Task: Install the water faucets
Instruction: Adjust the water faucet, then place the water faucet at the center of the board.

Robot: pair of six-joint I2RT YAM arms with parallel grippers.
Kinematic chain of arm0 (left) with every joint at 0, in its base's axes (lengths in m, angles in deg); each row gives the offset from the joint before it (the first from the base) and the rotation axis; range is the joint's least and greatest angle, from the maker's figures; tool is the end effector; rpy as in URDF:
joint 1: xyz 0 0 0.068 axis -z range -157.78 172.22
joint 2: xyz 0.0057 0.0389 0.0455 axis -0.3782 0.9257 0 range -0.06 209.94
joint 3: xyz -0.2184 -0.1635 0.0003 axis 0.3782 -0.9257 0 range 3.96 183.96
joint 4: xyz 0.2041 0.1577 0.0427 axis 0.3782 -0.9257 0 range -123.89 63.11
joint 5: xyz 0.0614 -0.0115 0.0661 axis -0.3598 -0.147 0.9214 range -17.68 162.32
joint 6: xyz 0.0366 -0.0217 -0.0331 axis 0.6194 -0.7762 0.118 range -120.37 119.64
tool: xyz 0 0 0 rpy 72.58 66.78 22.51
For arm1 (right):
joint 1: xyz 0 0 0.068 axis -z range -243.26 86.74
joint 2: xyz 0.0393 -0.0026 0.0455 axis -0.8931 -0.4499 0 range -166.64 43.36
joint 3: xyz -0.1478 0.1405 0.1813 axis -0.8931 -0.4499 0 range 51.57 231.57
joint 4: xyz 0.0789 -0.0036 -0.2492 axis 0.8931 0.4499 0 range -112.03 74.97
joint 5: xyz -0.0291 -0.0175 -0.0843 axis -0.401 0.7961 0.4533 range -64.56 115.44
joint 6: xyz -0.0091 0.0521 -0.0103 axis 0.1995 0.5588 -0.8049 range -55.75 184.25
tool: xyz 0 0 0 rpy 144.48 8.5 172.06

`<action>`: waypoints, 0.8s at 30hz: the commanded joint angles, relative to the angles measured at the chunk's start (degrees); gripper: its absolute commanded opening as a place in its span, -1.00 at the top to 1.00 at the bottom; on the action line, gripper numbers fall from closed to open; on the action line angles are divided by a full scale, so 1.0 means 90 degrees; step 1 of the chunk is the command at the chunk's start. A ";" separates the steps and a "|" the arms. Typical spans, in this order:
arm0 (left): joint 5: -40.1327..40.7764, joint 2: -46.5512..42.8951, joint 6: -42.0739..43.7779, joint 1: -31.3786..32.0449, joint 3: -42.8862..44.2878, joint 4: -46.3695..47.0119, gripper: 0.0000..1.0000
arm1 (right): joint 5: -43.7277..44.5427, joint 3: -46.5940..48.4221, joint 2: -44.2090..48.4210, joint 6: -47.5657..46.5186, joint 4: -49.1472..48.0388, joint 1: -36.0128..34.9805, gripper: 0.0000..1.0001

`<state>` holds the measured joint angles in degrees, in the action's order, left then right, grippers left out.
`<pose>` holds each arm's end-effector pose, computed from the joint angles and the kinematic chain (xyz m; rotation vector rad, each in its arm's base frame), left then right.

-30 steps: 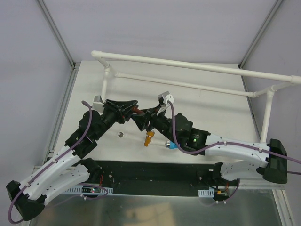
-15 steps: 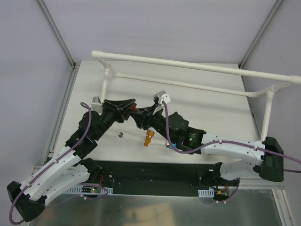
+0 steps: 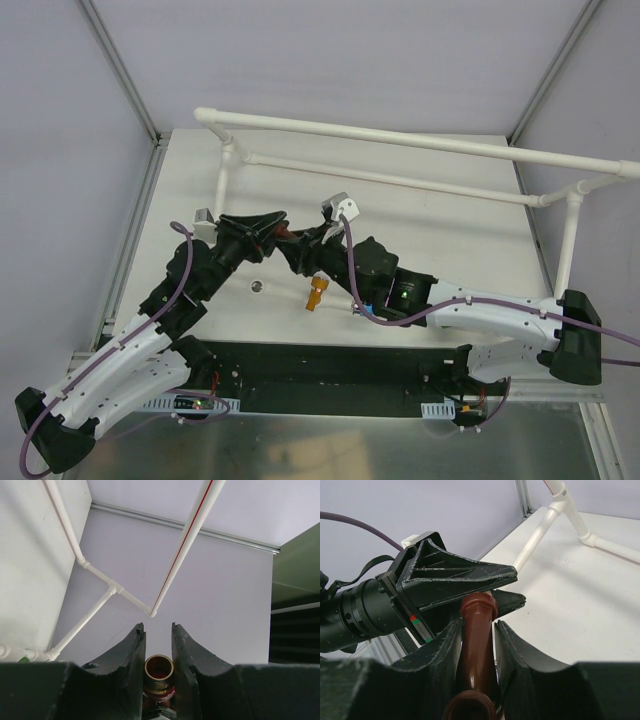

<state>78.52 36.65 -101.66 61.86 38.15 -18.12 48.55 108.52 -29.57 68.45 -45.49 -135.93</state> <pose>0.1292 -0.1020 0.3325 -1.0073 1.4775 -1.8439 0.1027 0.2826 0.3701 -0.5409 1.4010 0.8022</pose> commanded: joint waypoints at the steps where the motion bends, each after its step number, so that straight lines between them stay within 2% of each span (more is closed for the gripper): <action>1: -0.0679 -0.0026 -0.0171 0.0117 -0.0040 0.0382 1.00 | -0.0107 0.0381 0.0007 -0.0028 -0.0392 0.0017 1.00; 5: -0.0835 -0.0006 -0.0112 0.0108 0.0009 0.0392 0.47 | 0.0098 0.0440 -0.0003 -0.0008 -0.0030 0.0017 1.00; 12: -0.0913 0.0072 -0.0073 0.0117 0.0058 0.0460 0.00 | -0.0029 0.0420 0.0095 0.0089 0.0243 0.0046 1.00; 24: -0.0942 0.0111 0.0034 0.0117 0.0107 0.0548 -0.05 | -0.0244 -0.0253 0.0544 0.0479 0.0614 0.0046 1.00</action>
<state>72.25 37.74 -101.27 62.71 37.87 -17.88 47.22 106.90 -26.88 70.68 -40.84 -135.82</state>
